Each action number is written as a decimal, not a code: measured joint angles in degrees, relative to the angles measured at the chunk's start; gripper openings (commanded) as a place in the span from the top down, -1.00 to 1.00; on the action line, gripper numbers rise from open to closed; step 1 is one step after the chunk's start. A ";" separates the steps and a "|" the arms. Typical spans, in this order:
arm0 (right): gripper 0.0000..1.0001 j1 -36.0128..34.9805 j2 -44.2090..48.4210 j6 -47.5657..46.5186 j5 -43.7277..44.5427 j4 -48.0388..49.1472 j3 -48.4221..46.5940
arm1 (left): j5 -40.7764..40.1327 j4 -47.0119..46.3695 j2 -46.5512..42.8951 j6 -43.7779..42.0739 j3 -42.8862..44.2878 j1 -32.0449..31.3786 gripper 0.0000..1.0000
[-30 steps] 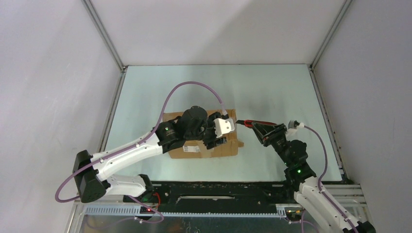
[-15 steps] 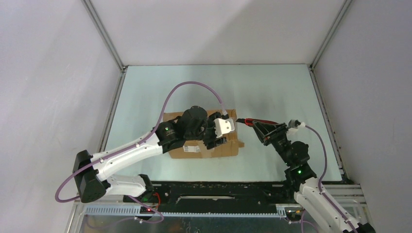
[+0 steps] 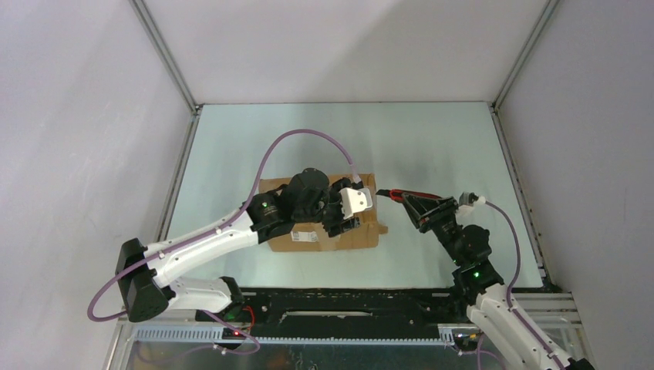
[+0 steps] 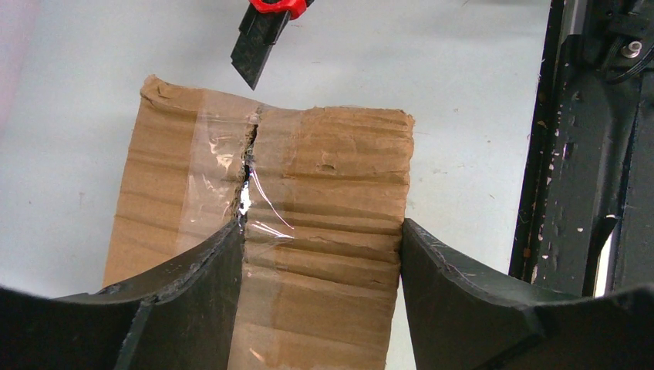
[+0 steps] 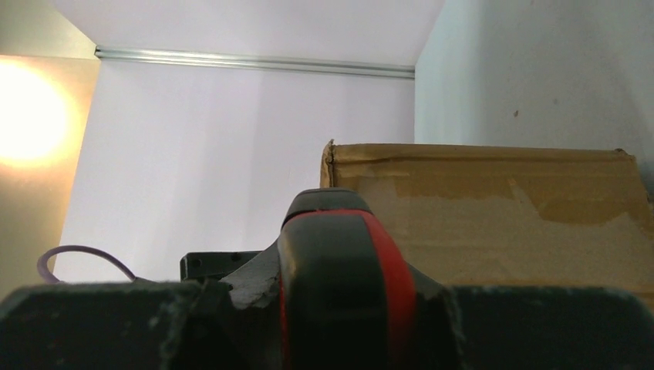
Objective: Unpack the express box
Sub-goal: Cut the express box at the center of the board.
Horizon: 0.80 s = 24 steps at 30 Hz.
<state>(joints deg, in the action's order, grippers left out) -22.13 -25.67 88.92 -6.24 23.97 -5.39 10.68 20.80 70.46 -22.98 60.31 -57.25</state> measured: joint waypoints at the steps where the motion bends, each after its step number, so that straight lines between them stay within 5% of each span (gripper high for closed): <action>1: 1.00 0.00 0.13 0.00 0.15 -0.35 0.00 | 0.00 0.00 0.00 0.00 0.00 0.00 1.00; 24: 1.00 0.11 -2.56 1.36 0.02 1.84 1.73 | 0.00 -0.02 0.02 0.00 0.00 0.00 1.00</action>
<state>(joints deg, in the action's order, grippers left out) -22.02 -28.23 90.28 -6.22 25.80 -3.66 10.68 20.78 70.48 -22.98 60.31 -57.25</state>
